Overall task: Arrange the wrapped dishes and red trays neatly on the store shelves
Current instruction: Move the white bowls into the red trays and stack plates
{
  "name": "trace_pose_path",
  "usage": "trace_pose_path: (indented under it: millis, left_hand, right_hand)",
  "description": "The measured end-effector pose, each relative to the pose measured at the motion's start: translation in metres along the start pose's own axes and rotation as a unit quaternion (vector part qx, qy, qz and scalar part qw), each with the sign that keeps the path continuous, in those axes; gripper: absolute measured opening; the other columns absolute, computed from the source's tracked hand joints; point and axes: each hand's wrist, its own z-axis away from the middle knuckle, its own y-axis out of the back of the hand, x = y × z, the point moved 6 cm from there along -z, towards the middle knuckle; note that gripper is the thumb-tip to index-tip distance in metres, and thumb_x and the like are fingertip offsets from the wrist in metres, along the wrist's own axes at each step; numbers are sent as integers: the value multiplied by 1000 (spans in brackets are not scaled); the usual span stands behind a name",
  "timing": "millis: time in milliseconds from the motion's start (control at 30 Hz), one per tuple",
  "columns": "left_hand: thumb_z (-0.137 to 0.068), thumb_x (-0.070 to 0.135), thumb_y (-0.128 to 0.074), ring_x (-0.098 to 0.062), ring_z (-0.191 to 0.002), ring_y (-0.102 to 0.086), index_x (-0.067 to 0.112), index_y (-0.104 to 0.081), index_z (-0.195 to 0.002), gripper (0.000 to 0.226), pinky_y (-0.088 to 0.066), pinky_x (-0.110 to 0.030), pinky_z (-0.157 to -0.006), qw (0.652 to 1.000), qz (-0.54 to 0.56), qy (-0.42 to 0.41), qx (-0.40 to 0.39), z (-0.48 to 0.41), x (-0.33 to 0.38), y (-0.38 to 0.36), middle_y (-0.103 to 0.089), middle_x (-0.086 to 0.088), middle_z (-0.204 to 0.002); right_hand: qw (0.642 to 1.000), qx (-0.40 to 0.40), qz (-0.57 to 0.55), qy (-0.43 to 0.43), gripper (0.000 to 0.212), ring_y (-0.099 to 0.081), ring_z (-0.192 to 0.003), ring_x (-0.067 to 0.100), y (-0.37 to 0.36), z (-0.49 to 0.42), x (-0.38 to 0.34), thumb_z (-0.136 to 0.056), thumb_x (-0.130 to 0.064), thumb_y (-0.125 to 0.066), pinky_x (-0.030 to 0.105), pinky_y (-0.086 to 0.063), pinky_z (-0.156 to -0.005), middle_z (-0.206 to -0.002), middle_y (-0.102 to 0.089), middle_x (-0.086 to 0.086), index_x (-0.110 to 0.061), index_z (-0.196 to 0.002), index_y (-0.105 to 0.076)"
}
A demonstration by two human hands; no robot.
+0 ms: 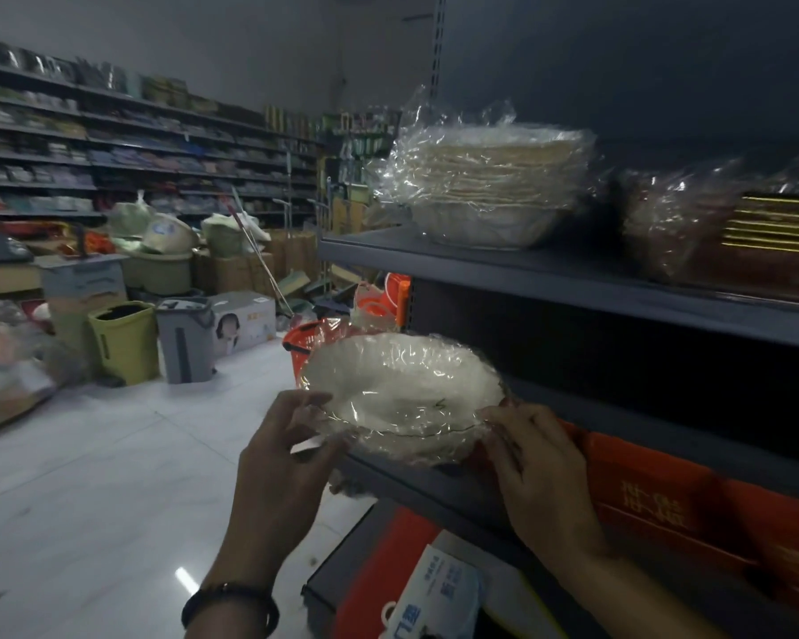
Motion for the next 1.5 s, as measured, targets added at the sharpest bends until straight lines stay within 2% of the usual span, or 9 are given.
trace_pose_path:
  millis: [367,533,667,733,867,1033,1133,1233,1500]
  left_hand:
    - [-75,14,-94,3,-83,-77,31,-81,-89,26,-50,-4,-64,996,-28,-75,30,33,130,75,-81,16,-87]
    - [-74,15,-94,-1,-83,-77,35,-80,-87,27,-59,-21,-71,991,-7,-128,42,33,194,92,-82,9,-90]
    - [-79,9,-90,-3,-88,-78,45,-81,-92,39,-62,-29,-72,982,-8,-175,65,24,236,100,-82,16,-95]
    - [-72,22,-94,-4,-92,-78,47,-78,-98,39,-60,-17,-70,979,-9,-198,43,17,257,98,-81,16,-101]
    - [-58,59,-96,-4,-94,-78,45,-72,-107,56,-65,-26,-72,977,5,-212,9,-2,294,85,-78,10,-107]
    - [-72,78,-78,-4,-96,-75,40,-72,-107,52,-60,-26,-71,978,27,-209,-4,-44,317,52,-78,14,-103]
    - [-75,68,-75,-11,-92,-76,35,-72,-105,44,-60,-30,-69,980,58,-190,-15,-80,325,29,-80,6,-98]
    - [-81,62,-78,-21,-95,-77,32,-74,-100,35,-62,-46,-91,980,131,-147,-26,-126,321,5,-80,4,-96]
    - [-92,58,-75,-15,-107,-70,28,-68,-110,35,-56,-39,-93,985,105,-131,-36,-221,294,-46,-74,5,-114]
  right_hand:
    - [994,-10,-105,23,20,-65,-102,6,87,-16,-74,-100,-24,-63,15,-48,-86,-110,-63,-10,-27,-114,-76]
    - [993,22,-96,61,26,-65,-102,3,127,-39,-107,-96,-10,-71,11,-45,-86,-109,-64,-9,-24,-117,-77]
    - [989,2,-124,84,30,-64,-103,10,165,-66,-132,-97,-21,-69,14,-46,-84,-112,-62,-7,-25,-127,-74]
    - [988,-22,-125,87,40,-62,-109,12,182,-79,-144,-94,-37,-69,15,-46,-88,-117,-60,-8,-31,-134,-69]
    - [992,22,-80,90,44,-60,-104,6,209,-114,-154,-92,-54,-72,10,-45,-85,-113,-59,-9,-28,-128,-72]
    - [994,84,-56,39,27,-63,-90,1,227,-171,-143,-87,-42,-81,8,-46,-77,-110,-60,-13,-29,-110,-76]
    - [995,88,-28,33,24,-61,-93,-1,234,-206,-137,-90,-41,-80,6,-42,-80,-110,-60,-13,-29,-109,-75]
    - [997,82,13,10,19,-60,-90,2,233,-242,-127,-90,-42,-79,8,-38,-75,-103,-60,-9,-27,-102,-75]
    - [996,62,49,-51,18,-62,-94,14,190,-308,-81,-91,-41,-79,26,-41,-73,-104,-67,-3,-24,-95,-72]
